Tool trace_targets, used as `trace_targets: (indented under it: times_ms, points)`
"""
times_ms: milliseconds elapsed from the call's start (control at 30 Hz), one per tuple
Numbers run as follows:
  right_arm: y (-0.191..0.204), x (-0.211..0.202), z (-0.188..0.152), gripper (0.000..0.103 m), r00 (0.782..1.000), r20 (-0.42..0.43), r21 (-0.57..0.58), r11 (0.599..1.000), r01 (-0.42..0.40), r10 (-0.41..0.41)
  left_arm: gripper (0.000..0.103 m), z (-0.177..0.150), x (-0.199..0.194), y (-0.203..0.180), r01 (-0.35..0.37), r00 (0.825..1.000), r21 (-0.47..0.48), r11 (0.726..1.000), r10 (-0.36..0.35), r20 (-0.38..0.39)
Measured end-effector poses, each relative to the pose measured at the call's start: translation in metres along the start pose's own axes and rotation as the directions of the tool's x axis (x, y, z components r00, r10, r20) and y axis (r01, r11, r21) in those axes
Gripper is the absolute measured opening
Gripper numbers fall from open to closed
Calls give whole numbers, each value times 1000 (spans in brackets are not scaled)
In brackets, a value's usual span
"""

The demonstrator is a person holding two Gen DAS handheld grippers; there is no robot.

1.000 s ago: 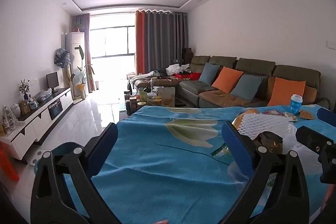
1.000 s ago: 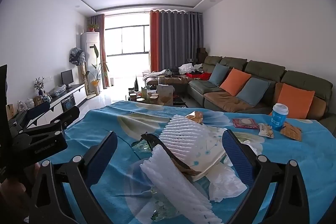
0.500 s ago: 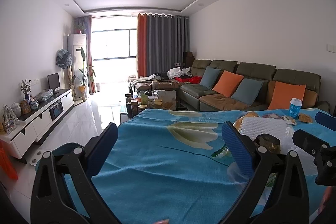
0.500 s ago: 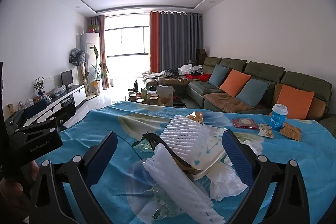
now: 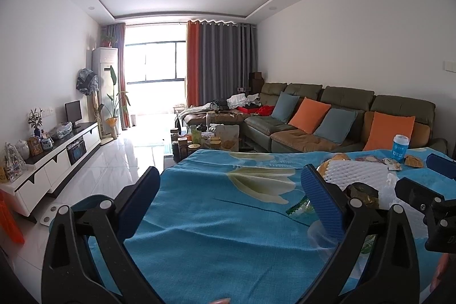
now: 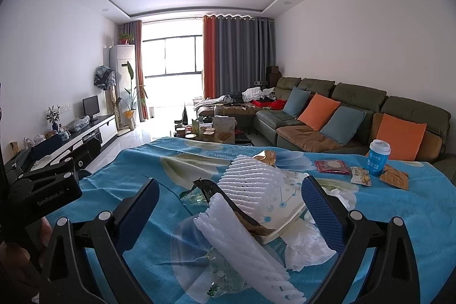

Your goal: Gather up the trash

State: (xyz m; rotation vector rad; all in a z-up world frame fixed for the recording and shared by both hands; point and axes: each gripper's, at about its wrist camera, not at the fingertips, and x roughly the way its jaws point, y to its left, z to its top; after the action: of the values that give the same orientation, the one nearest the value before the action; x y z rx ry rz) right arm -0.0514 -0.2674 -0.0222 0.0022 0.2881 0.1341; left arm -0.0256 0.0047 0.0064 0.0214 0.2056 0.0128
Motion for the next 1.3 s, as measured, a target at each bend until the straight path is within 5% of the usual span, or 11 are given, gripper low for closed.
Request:
trace_targets:
  times_ms: [1300]
  points:
    - [2, 0, -4, 97, 1000, -8, 8, 1000, -13, 13, 97, -4, 0, -2, -4, 1000, 2, 1000, 4, -1]
